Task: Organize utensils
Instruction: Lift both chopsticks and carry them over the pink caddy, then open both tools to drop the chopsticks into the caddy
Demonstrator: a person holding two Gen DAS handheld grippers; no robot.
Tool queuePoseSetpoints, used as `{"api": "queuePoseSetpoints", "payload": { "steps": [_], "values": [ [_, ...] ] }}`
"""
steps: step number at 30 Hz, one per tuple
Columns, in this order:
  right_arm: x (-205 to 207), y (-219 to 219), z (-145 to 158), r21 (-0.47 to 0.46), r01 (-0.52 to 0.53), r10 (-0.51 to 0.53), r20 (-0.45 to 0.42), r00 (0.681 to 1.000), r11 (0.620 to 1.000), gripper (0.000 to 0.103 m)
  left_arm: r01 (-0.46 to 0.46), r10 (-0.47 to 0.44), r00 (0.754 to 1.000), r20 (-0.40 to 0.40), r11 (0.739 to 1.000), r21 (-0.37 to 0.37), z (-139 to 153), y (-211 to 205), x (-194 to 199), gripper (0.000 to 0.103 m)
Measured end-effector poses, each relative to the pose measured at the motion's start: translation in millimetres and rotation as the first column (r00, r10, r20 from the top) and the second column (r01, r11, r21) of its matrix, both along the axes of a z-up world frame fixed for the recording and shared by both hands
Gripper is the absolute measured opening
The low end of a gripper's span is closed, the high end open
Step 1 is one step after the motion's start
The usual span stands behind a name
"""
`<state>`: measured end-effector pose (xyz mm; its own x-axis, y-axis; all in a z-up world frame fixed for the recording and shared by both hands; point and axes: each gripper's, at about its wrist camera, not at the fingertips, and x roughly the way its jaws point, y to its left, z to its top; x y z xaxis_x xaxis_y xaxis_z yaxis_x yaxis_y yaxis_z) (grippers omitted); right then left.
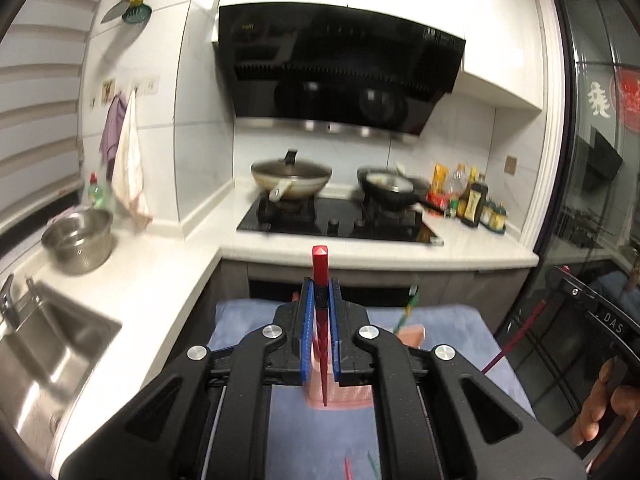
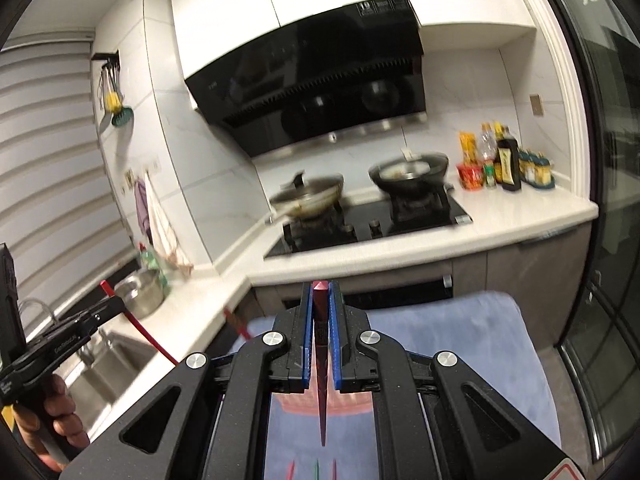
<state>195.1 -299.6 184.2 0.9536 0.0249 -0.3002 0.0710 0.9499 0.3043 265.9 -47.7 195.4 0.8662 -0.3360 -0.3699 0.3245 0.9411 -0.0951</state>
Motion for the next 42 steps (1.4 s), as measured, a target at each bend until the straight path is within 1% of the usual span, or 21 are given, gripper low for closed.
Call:
{"api": "queuePoseSetpoints", "payload": {
  "steps": [3, 6, 10, 13, 15, 19, 24, 29, 33, 34, 35, 37, 38, 40, 42],
  "values": [
    [24, -2, 14, 0.012, -0.009, 0.008, 0.046, 0.999, 1.000, 0.007, 0.006, -0.005, 1.000, 0.030, 1.000, -0.019, 9, -7, 20, 0.007],
    [49, -3, 17, 0.017, -0.005, 0.004, 0.062, 0.998, 1.000, 0.007, 0.002, -0.001, 0.999, 0.042, 1.000, -0.027, 10, -14, 38, 0.007],
    [83, -8, 2, 0.053, -0.006, 0.004, 0.039, 0.999, 0.999, 0.007, -0.001, 0.002, 0.999, 0.035, 1.000, -0.024, -1, -21, 55, 0.007],
    [102, -10, -18, 0.077, -0.009, 0.009, -0.004, 1.000, 0.997, 0.007, -0.003, 0.003, 1.000, 0.008, 1.000, -0.019, -13, -26, 68, 0.007],
    [115, -10, -33, 0.076, -0.006, 0.010, -0.045, 0.999, 0.997, 0.007, -0.003, 0.003, 1.000, -0.015, 1.000, -0.014, -24, -28, 75, 0.007],
    [128, -7, -59, 0.054, -0.004, 0.010, -0.107, 0.994, 0.999, 0.007, -0.007, 0.006, 0.998, -0.062, 1.000, -0.004, -44, -31, 85, 0.007],
    [136, -1, -79, 0.047, -0.017, 0.024, -0.159, 0.987, 0.999, 0.007, -0.020, 0.020, 0.994, -0.106, 1.000, 0.002, -61, -28, 96, 0.007],
    [135, 3, -83, 0.042, -0.019, 0.026, -0.171, 0.985, 0.999, 0.008, -0.028, 0.028, 0.992, -0.122, 1.000, 0.001, -66, -26, 99, 0.007],
    [133, 5, -81, 0.025, -0.018, 0.022, -0.163, 0.986, 1.000, 0.011, -0.039, 0.039, 0.991, -0.125, 0.999, -0.002, -68, -24, 98, 0.007],
    [132, 5, -80, 0.022, -0.019, 0.023, -0.162, 0.986, 1.000, 0.012, -0.049, 0.049, 0.991, -0.123, 0.999, 0.003, -68, -24, 97, 0.012],
    [131, 6, -80, 0.019, -0.021, 0.024, -0.161, 0.987, 1.000, 0.012, -0.052, 0.053, 0.991, -0.122, 0.999, 0.006, -68, -24, 97, 0.020],
    [127, 8, -78, 0.013, -0.019, 0.021, -0.159, 0.987, 1.000, 0.014, -0.065, 0.066, 0.991, -0.115, 0.998, 0.010, -67, -22, 93, 0.031],
    [126, 8, -77, 0.014, -0.019, 0.021, -0.158, 0.987, 1.000, 0.015, -0.070, 0.071, 0.991, -0.113, 0.997, 0.013, -67, -21, 92, 0.034],
    [119, 8, -75, 0.019, -0.020, 0.023, -0.154, 0.988, 1.000, 0.024, -0.072, 0.073, 0.991, -0.112, 0.997, 0.015, -66, -19, 88, 0.035],
    [112, 9, -74, 0.018, -0.026, 0.028, -0.153, 0.988, 1.000, 0.025, -0.076, 0.078, 0.990, -0.116, 0.997, 0.020, -66, -17, 83, 0.037]
  ]
}}
